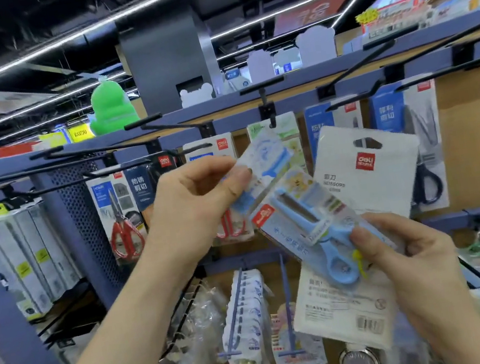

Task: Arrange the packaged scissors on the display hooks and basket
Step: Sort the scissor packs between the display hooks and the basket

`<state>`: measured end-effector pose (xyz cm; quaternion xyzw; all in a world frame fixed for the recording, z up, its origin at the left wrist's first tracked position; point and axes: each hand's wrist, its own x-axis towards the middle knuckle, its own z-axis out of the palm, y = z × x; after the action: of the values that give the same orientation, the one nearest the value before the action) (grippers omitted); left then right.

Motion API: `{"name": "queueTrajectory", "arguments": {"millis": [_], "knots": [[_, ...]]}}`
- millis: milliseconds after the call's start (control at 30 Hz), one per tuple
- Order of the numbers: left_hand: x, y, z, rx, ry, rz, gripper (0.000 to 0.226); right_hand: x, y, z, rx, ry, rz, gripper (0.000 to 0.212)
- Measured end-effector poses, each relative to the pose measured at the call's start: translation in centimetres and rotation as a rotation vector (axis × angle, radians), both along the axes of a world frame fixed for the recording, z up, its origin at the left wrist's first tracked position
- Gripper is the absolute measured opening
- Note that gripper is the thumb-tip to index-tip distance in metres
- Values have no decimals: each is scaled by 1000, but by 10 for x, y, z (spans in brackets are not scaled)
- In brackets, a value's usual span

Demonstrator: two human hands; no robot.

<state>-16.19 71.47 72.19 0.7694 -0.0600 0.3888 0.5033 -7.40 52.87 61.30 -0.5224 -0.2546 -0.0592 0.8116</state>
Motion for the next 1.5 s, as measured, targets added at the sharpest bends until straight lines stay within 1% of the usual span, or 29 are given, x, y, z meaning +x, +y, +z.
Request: {"name": "queueTrajectory", "arguments": {"millis": [100,133,233,333,367,467,533,633,733,800,867,933,1000,1100,1200,1267,1367,1433,1500], "knots": [[5,-22,16,89,-128,15,6,-4,2,4,86,11,-46,10],[9,-28,21,85,-156,29,2,-4,3,7,106,7,-58,10],[26,-36,31,48,-197,111,5,-8,8,12,131,28,-46,7],[41,-37,30,-20,-159,145,4,-9,14,8,106,82,-60,26],[44,-36,28,-56,-143,144,4,-9,14,8,108,102,-56,28],[47,-35,28,-209,-66,63,4,-9,14,8,111,115,-14,23],[49,-33,32,-319,-7,-22,7,-7,13,8,97,120,-6,24],[56,-31,36,-400,67,-50,12,-7,15,8,76,128,0,23],[62,-32,29,-318,41,65,7,-4,19,7,99,161,-3,21],[57,-33,11,-276,-4,83,30,0,22,6,123,186,-27,14],[49,-35,-14,-206,-24,76,46,6,28,7,106,193,-33,7],[51,-35,-34,-113,14,103,51,13,33,7,67,171,-74,7],[64,-25,-42,-67,35,186,51,21,34,3,-2,127,-138,9],[91,-9,-40,65,56,365,56,34,22,-4,-91,69,-240,24],[117,-1,-40,155,89,448,59,43,3,-5,-155,16,-287,45],[132,3,-39,233,94,508,61,47,-11,-4,-136,-12,-274,59],[154,11,-40,323,95,572,61,52,-26,-2,-65,6,-233,76],[165,15,-41,364,117,606,60,56,-32,-2,-47,24,-213,78],[169,17,-41,423,134,635,60,56,-34,-1,-43,60,-180,75]]}}
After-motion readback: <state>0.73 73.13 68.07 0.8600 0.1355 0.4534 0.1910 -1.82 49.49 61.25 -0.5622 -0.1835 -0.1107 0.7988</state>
